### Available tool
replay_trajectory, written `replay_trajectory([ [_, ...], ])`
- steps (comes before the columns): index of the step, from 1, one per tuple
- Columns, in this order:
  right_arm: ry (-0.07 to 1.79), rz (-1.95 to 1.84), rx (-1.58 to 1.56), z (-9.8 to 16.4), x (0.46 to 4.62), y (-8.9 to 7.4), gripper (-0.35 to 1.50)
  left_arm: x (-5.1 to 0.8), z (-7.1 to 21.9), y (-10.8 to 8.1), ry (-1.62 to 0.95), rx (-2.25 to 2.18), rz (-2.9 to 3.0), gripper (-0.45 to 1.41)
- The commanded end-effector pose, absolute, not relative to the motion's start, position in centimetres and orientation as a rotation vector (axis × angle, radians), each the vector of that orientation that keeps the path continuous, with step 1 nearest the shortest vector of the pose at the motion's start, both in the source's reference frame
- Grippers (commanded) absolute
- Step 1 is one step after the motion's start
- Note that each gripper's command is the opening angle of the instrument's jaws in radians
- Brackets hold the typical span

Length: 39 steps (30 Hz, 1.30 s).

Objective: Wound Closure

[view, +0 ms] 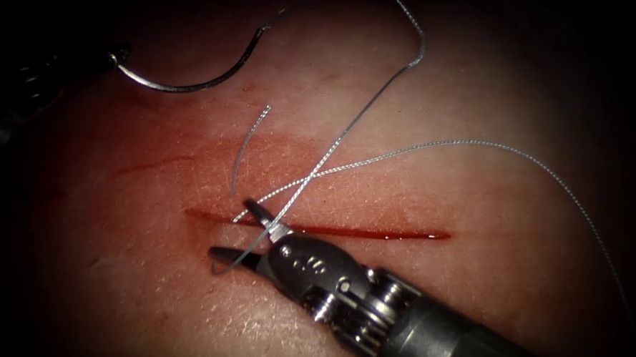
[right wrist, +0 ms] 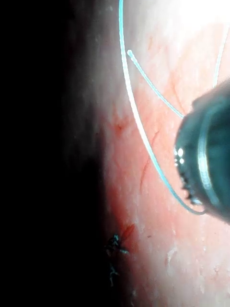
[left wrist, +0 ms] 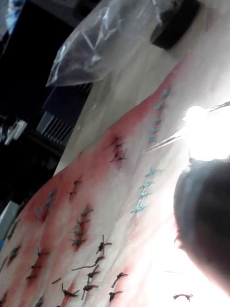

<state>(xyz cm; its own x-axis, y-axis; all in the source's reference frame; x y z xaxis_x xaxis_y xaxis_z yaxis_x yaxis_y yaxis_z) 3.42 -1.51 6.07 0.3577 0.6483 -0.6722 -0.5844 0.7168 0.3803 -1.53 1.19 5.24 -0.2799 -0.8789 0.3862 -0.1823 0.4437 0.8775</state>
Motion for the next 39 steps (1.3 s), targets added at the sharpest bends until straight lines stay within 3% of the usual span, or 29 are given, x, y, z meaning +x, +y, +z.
replay_trajectory([
  [1,0.911,0.794,0.076,5.96,3.45,-1.37,0.94,-1.55,5.16,1.30,-1.746,0.912,-0.904,-0.45],
  [3,0.912,0.781,0.075,5.92,3.41,-1.38,0.89,-1.55,5.15,1.30,-1.746,0.914,-0.902,-0.45],
  [5,0.913,0.768,0.074,5.88,3.36,-1.38,0.69,-1.55,5.15,1.30,-1.746,0.913,-0.902,-0.45],
  [9,0.916,0.732,0.066,5.86,3.32,-1.36,0.81,-1.55,5.15,1.30,-1.746,0.913,-0.903,-0.45],
  [14,0.925,0.685,0.061,5.82,3.22,-1.37,0.52,-1.54,5.15,1.30,-1.746,0.913,-0.903,-0.45],
  [19,0.925,0.605,0.096,5.88,3.27,-1.41,0.54,-1.54,5.15,1.30,-1.746,0.911,-0.905,-0.45],
  [22,0.923,0.584,0.105,5.92,3.39,-1.44,0.09,-1.54,5.15,1.30,-1.746,0.910,-0.906,-0.45],
  [24,0.921,0.587,0.101,5.94,3.45,-1.44,0.00,-1.54,5.15,1.30,-1.746,0.909,-0.906,-0.45],
  [28,0.921,0.586,0.094,6.01,3.52,-1.47,0.00,-1.54,5.14,1.31,-1.746,0.909,-0.907,-0.45],
  [30,0.921,0.581,0.091,6.01,3.53,-1.47,-0.35,-1.54,5.14,1.31,-1.746,0.908,-0.908,-0.45],
  [39,0.899,0.553,0.124,5.83,3.33,-1.47,-0.35,-1.54,5.14,1.30,-1.744,0.912,-0.913,-0.45],
])
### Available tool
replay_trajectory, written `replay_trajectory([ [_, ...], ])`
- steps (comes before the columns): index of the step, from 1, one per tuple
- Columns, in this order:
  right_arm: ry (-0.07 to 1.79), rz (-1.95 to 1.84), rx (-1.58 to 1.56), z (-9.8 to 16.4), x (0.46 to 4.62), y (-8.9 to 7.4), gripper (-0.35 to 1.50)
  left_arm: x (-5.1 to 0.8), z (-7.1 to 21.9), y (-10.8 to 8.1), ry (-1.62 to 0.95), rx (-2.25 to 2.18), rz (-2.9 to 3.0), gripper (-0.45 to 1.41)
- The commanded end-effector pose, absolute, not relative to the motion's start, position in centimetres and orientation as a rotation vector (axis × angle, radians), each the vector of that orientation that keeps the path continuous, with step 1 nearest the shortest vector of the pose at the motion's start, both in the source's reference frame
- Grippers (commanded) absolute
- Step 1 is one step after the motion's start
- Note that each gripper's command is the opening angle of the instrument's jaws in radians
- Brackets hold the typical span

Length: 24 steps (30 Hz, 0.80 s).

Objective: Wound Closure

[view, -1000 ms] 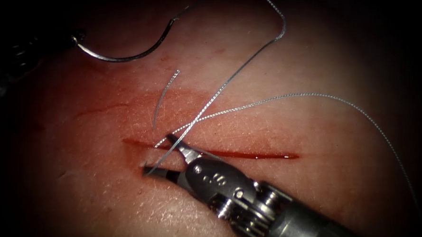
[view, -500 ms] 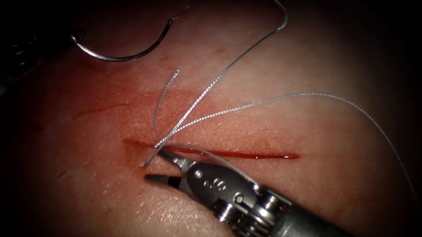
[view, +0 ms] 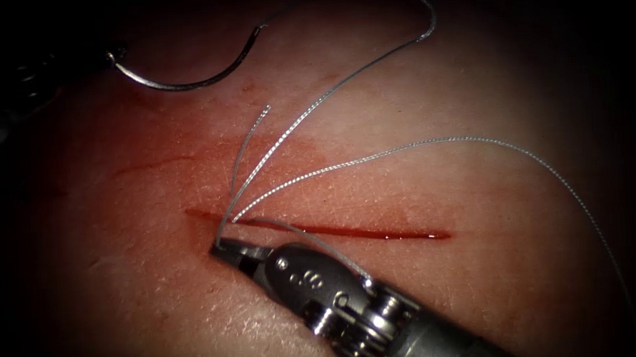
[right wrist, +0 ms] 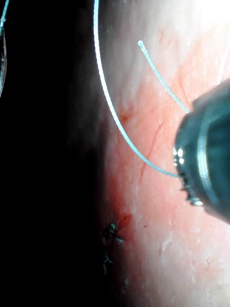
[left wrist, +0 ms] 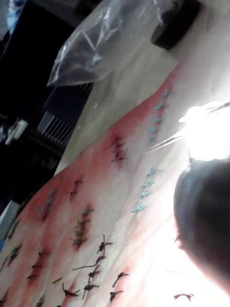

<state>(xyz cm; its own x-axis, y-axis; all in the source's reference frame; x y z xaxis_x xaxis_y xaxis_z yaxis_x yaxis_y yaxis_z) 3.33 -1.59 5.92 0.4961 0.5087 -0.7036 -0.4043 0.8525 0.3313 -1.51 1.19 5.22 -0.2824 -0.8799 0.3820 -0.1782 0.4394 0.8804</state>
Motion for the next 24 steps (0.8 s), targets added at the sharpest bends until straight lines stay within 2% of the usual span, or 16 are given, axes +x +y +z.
replay_trajectory([
  [1,0.876,0.553,0.154,5.7,3.17,-1.5,-0.35,-1.54,5.1,1.3,-1.744,0.914,-0.910,-0.45],
  [6,0.741,0.561,0.290,5.4,2.16,-1.6,-0.35,-1.57,5.1,1.3,-1.740,0.955,-0.900,-0.45],
  [19,0.534,0.709,0.280,4.9,0.55,-1.7,-0.35,-1.60,5.1,1.3,-1.741,0.957,-0.897,-0.45],
  [21,0.457,0.744,0.266,4.8,0.17,-1.7,-0.35,-1.59,5.1,1.3,-1.740,0.958,-0.897,-0.45],
  [24,0.366,0.746,0.262,4.7,-0.10,-1.8,-0.35,-1.59,5.1,1.3,-1.740,0.959,-0.896,-0.45],
])
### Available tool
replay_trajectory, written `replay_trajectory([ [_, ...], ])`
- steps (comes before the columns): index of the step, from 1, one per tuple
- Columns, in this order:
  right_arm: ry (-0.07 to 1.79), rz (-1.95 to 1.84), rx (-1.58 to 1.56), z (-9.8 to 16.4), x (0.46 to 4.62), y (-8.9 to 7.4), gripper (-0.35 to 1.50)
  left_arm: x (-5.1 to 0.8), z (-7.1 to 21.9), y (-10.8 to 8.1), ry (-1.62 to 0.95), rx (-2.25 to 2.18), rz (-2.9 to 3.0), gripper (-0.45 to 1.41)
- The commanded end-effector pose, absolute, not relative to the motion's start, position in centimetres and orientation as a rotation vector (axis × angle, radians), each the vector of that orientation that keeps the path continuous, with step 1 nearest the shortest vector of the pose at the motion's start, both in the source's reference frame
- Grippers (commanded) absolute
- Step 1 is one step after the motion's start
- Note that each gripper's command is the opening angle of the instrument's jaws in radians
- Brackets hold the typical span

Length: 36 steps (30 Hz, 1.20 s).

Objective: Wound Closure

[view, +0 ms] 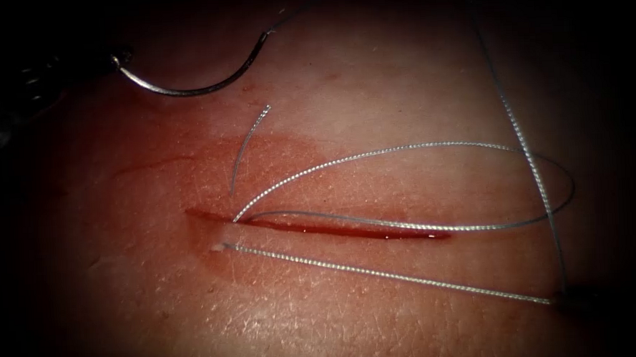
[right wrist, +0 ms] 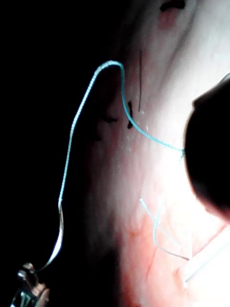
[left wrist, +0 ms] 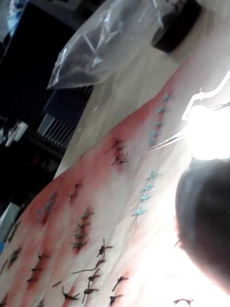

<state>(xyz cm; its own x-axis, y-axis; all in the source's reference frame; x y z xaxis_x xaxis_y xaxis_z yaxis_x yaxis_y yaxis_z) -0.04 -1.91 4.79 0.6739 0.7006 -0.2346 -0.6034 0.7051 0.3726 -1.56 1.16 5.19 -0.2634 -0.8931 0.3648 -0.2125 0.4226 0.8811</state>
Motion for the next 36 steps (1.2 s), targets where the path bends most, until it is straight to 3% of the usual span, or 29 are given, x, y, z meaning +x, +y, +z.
replay_trajectory([
  [1,0.311,0.756,0.260,4.7,-0.24,-1.8,-0.35,-1.59,5.1,1.3,-1.740,0.959,-0.896,-0.45],
  [10,0.226,0.785,0.221,4.5,-0.55,-1.7,-0.35,-1.59,5.1,1.3,-1.741,0.958,-0.897,-0.45],
  [17,0.170,0.813,0.158,4.4,-1.57,-1.6,-0.35,-1.61,5.1,1.3,-1.741,0.956,-0.897,-0.45],
  [26,0.124,0.875,0.133,4.3,-1.99,-1.8,-0.35,-1.62,5.1,1.3,-1.742,0.957,-0.894,-0.45],
  [27,0.132,0.864,0.129,4.2,-1.98,-1.7,-0.25,-1.62,5.1,1.3,-1.742,0.957,-0.894,-0.45],
  [28,0.144,0.862,0.121,4.2,-1.95,-1.7,0.27,-1.62,5.1,1.3,-1.742,0.957,-0.894,-0.45],
  [29,0.166,0.838,0.109,4.2,-1.90,-1.7,0.96,-1.62,5.1,1.3,-1.742,0.957,-0.894,-0.45],
  [30,0.262,0.819,0.074,4.1,-1.66,-1.6,1.21,-1.62,5.1,1.3,-1.742,0.957,-0.894,-0.45],
  [34,0.411,0.848,0.075,3.8,-1.16,-1.6,1.18,-1.62,5.1,1.3,-1.742,0.957,-0.894,-0.45],
  [36,0.559,0.804,0.159,3.3,-0.35,-1.6,1.13,-1.62,5.1,1.3,-1.742,0.957,-0.893,-0.45],
])
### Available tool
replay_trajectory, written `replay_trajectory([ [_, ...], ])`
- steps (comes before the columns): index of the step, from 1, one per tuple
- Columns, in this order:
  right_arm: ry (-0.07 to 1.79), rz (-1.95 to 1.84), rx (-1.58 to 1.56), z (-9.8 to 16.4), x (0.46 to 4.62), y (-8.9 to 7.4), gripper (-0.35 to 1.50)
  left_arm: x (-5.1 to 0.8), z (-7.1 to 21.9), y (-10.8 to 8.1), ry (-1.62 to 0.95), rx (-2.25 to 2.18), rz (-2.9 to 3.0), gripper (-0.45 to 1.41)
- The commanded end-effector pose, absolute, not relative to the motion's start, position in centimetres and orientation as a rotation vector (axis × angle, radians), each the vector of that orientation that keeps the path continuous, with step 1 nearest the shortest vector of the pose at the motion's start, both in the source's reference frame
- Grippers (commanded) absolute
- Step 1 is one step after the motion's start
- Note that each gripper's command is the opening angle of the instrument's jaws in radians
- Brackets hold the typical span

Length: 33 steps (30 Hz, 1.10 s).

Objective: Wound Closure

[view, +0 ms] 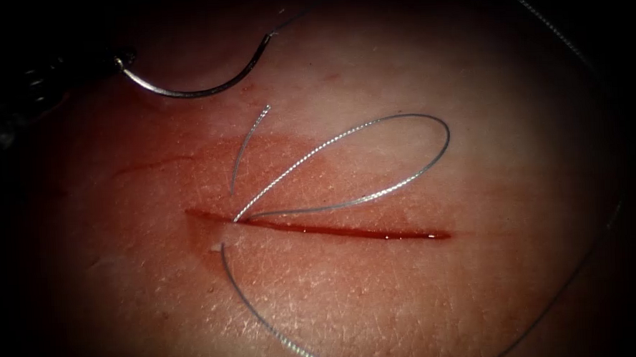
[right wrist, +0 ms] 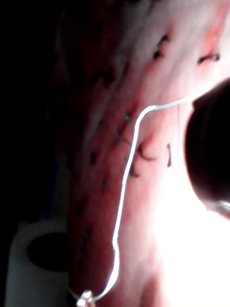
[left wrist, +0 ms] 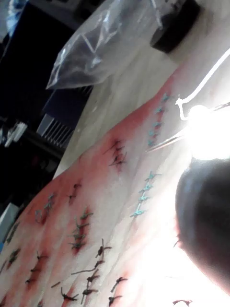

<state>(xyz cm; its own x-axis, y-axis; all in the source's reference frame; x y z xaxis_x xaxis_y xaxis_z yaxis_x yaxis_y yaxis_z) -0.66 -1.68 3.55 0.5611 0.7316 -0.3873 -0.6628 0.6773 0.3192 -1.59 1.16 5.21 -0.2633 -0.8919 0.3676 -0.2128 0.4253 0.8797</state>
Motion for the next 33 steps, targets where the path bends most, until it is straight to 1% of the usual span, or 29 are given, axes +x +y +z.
replay_trajectory([
  [1,0.600,0.784,0.200,3.2,-0.16,-1.6,1.10,-1.62,5.1,1.3,-1.742,0.957,-0.893,-0.45],
  [4,0.674,0.730,0.253,2.9,0.53,-1.6,0.99,-1.62,5.1,1.3,-1.742,0.956,-0.893,-0.45],
  [5,0.698,0.702,0.260,2.8,0.95,-1.6,0.73,-1.62,5.1,1.3,-1.742,0.956,-0.893,-0.45],
  [6,0.708,0.689,0.272,2.7,1.28,-1.6,0.52,-1.62,5.1,1.3,-1.742,0.956,-0.893,-0.45],
  [7,0.715,0.683,0.278,2.7,1.46,-1.6,0.52,-1.62,5.1,1.3,-1.742,0.956,-0.893,-0.45],
  [8,0.729,0.669,0.290,2.7,1.78,-1.6,0.10,-1.62,5.1,1.3,-1.742,0.956,-0.893,-0.45],
  [10,0.747,0.654,0.299,2.8,2.11,-1.6,0.07,-1.62,5.1,1.3,-1.742,0.956,-0.893,-0.45],
  [11,0.752,0.646,0.300,2.9,2.24,-1.6,0.12,-1.62,5.1,1.3,-1.742,0.956,-0.893,-0.45],
  [13,0.768,0.622,0.302,3.1,2.54,-1.6,0.09,-1.62,5.1,1.3,-1.742,0.956,-0.893,-0.45],
  [14,0.786,0.590,0.301,3.4,2.80,-1.6,0.27,-1.62,5.1,1.3,-1.742,0.956,-0.893,-0.45],
  [15,0.789,0.596,0.308,3.5,2.87,-1.6,0.39,-1.62,5.1,1.3,-1.742,0.956,-0.893,-0.45],
  [16,0.796,0.591,0.313,3.6,3.01,-1.7,0.34,-1.62,5.1,1.3,-1.742,0.956,-0.893,-0.45],
  [17,0.807,0.585,0.317,4.0,3.26,-1.7,0.51,-1.62,5.1,1.3,-1.742,0.956,-0.893,-0.45],
  [19,0.825,0.571,0.325,4.2,3.44,-1.8,0.52,-1.62,5.1,1.3,-1.742,0.956,-0.893,-0.45],
  [20,0.853,0.568,0.326,4.3,3.53,-1.8,0.44,-1.62,5.1,1.3,-1.742,0.956,-0.893,-0.45],
  [21,0.871,0.549,0.337,4.5,3.63,-1.8,0.41,-1.62,5.1,1.3,-1.742,0.956,-0.893,-0.45],
  [25,0.849,0.556,0.258,4.6,3.71,-1.6,0.47,-1.62,5.1,1.3,-1.740,0.961,-0.897,-0.45],
  [26,0.841,0.570,0.248,4.6,3.71,-1.6,0.42,-1.62,5.1,1.3,-1.740,0.961,-0.897,-0.45],
  [27,0.826,0.588,0.221,4.6,3.69,-1.4,0.32,-1.62,5.1,1.3,-1.740,0.961,-0.896,-0.45],
  [29,0.803,0.594,0.162,4.6,3.68,-1.3,0.26,-1.63,5.2,1.3,-1.741,0.960,-0.896,-0.45],
  [30,0.779,0.615,0.118,4.6,3.68,-1.2,0.15,-1.63,5.2,1.3,-1.741,0.959,-0.895,-0.45],
  [31,0.752,0.642,0.073,4.6,3.66,-1.2,0.21,-1.64,5.2,1.3,-1.741,0.958,-0.895,-0.45],
  [32,0.739,0.659,0.050,4.6,3.64,-1.2,0.21,-1.64,5.2,1.3,-1.741,0.958,-0.896,-0.45],
  [33,0.734,0.667,0.044,4.7,3.63,-1.2,0.27,-1.64,5.2,1.3,-1.741,0.958,-0.896,-0.45],
])
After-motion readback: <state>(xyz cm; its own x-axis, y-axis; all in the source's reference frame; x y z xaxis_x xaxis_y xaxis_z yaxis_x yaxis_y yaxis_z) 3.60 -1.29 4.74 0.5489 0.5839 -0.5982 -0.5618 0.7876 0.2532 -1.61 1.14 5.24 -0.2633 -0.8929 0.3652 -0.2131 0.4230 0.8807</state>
